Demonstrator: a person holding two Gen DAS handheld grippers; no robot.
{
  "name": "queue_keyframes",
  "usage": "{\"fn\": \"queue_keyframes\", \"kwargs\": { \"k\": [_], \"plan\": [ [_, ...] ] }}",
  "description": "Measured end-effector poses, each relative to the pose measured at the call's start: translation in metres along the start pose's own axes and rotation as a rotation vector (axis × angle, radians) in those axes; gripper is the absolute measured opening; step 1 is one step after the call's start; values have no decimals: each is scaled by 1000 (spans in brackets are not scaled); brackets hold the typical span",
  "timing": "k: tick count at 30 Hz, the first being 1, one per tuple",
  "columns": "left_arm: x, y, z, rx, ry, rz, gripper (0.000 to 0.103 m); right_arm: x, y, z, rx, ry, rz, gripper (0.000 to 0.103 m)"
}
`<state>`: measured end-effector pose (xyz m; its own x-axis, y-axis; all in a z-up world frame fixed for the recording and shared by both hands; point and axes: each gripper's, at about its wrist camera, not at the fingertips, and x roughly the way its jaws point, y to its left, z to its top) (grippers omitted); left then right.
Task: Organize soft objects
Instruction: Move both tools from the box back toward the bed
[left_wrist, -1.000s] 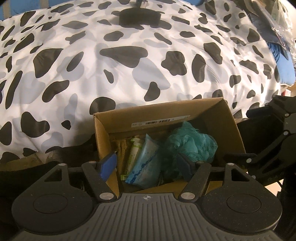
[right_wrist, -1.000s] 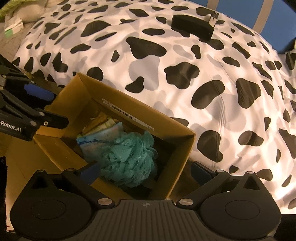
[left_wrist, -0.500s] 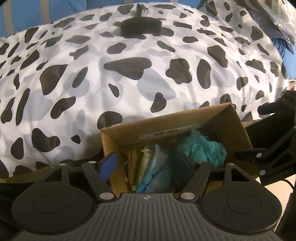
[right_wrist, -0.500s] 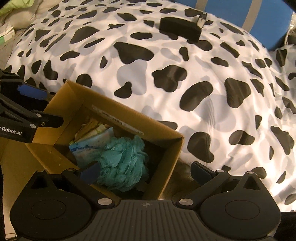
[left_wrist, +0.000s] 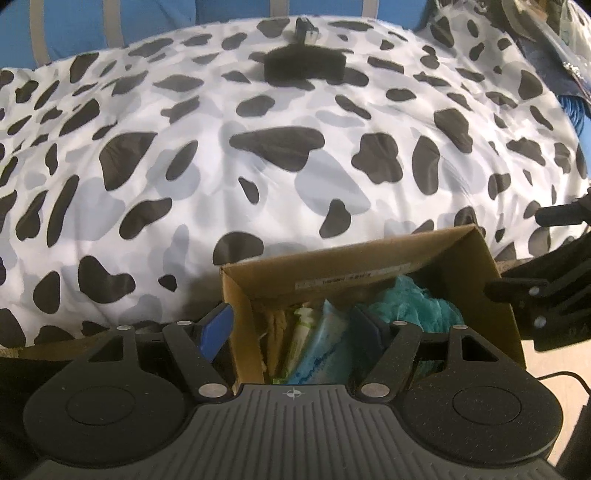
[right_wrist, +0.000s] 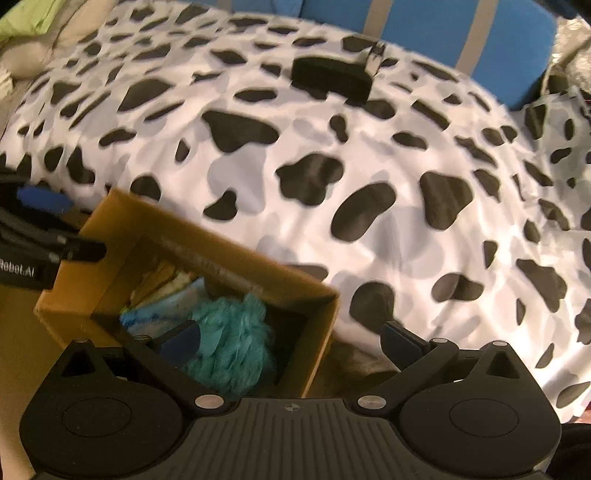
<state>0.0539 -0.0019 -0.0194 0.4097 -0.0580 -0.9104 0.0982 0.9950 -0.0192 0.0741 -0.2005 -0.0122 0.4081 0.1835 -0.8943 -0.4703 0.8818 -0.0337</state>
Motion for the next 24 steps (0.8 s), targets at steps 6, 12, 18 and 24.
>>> {"fn": "queue_keyframes", "kwargs": {
  "k": [6,12,18,24],
  "plan": [
    [-8,1,4,-9,-59,0,70,-6,-10,5,52,-54,-35,103],
    [-16,0,10,10,-125,-7,70,-8,-19,8,96,-80,-48,103],
    [-15,3,22,26,-162,-31,70,-8,-30,17,127,-120,-65,103],
    [-10,12,35,5,-190,-64,70,-7,-45,28,153,-160,-93,103]
  ]
}}
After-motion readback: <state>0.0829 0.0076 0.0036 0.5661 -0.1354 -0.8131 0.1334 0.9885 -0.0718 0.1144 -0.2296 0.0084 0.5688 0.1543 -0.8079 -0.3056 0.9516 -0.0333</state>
